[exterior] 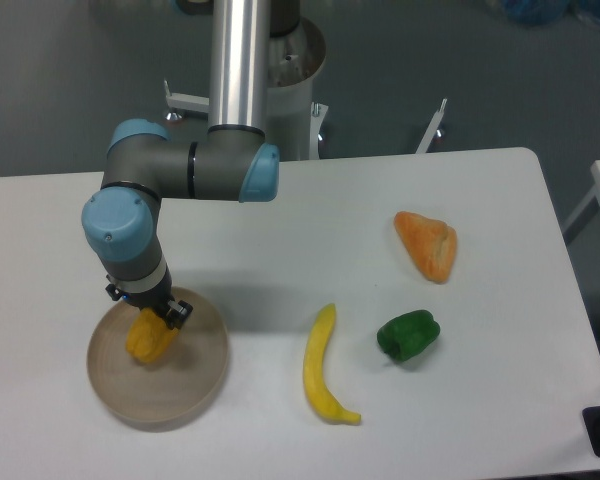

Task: Pick up the yellow pepper from the plate
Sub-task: 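Lower the gripper onto the yellow bell pepper and close on it, then lift the yellow bell pepper off the plate and carry it beside the banana pepper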

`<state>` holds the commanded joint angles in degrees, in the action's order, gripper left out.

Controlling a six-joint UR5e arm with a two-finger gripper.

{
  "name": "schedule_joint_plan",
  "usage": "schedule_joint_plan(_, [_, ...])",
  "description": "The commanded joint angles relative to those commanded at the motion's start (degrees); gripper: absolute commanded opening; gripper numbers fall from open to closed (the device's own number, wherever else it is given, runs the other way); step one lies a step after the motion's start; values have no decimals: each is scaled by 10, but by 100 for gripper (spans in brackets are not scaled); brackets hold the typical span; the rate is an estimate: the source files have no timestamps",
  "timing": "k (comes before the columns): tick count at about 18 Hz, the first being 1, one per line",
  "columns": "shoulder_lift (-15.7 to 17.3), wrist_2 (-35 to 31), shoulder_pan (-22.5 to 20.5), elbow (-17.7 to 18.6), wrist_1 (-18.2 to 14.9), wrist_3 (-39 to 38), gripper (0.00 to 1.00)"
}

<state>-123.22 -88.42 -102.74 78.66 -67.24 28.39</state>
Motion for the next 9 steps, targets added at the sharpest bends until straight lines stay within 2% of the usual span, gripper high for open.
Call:
schedule_joint_plan(5, [8,-1,-1,-6,-1,6,48])
schedule_joint_plan(9, [21,-3,-21,-26,-3,39,48])
